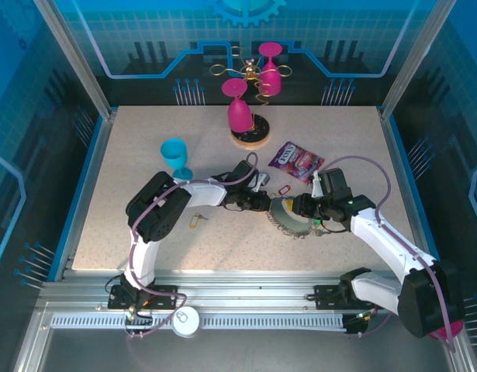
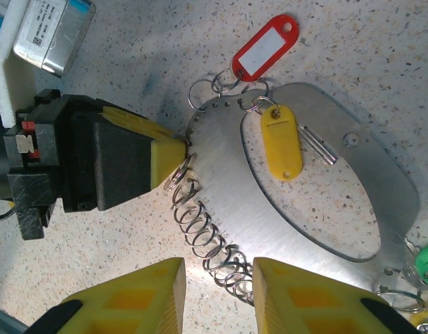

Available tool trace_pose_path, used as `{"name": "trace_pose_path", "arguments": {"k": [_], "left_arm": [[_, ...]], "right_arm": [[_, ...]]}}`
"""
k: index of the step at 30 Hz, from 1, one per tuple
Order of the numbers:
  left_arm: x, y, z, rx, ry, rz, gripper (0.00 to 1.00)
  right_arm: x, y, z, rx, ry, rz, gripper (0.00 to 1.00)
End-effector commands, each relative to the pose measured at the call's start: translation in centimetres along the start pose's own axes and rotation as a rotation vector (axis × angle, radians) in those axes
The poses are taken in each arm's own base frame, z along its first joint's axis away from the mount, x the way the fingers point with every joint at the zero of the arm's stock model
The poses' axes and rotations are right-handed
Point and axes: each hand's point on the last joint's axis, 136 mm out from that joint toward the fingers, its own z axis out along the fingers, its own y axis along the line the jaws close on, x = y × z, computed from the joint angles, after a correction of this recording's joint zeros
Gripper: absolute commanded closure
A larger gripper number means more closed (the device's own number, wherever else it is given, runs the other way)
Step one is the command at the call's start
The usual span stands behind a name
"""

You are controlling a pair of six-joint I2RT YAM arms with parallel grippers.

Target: Put the keys on the keyring

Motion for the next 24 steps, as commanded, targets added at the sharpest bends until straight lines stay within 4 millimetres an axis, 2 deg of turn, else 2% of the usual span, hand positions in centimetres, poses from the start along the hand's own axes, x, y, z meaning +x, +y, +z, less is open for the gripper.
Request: {"name": "trace_pose_path", "arguments": {"k": [1,4,8,13,18,24], "left_arm": [[0.2,-0.8,0.0,0.02,0.015,0.014,0.94],[-0.4,-1.6,-0.9,0.013,-0.031,0.069,1.0],[-1.6,-3.0,-2.9,-0.009,-0.116,0.179,1.0],[-2.9,-6.3,-6.3,-0.028,-0.238,0.435,1.0],[-2.1,-9.9,-9.0,0.016,-0.292,0.795,1.0],[-0.7,-12.4,-11.8,0.066,-0.35,1.21,1.0]], "right_arm": [[0.5,-0.3,-0.2,-0.005,0.014,0.0,0.68],[0.3,-0.3,-0.4,-0.005,0.007,-0.002,0.68],[-0.1,-0.3,-0.8,-0.006,-0.008,-0.006,0.68],[-1.0,-0.1,-1.8,-0.007,-0.043,-0.037,0.68],[-2.1,0.7,-3.3,-0.031,-0.125,-0.127,0.68],[-4.5,2.6,-6.0,-0.093,-0.327,-0.251,0.67]]}}
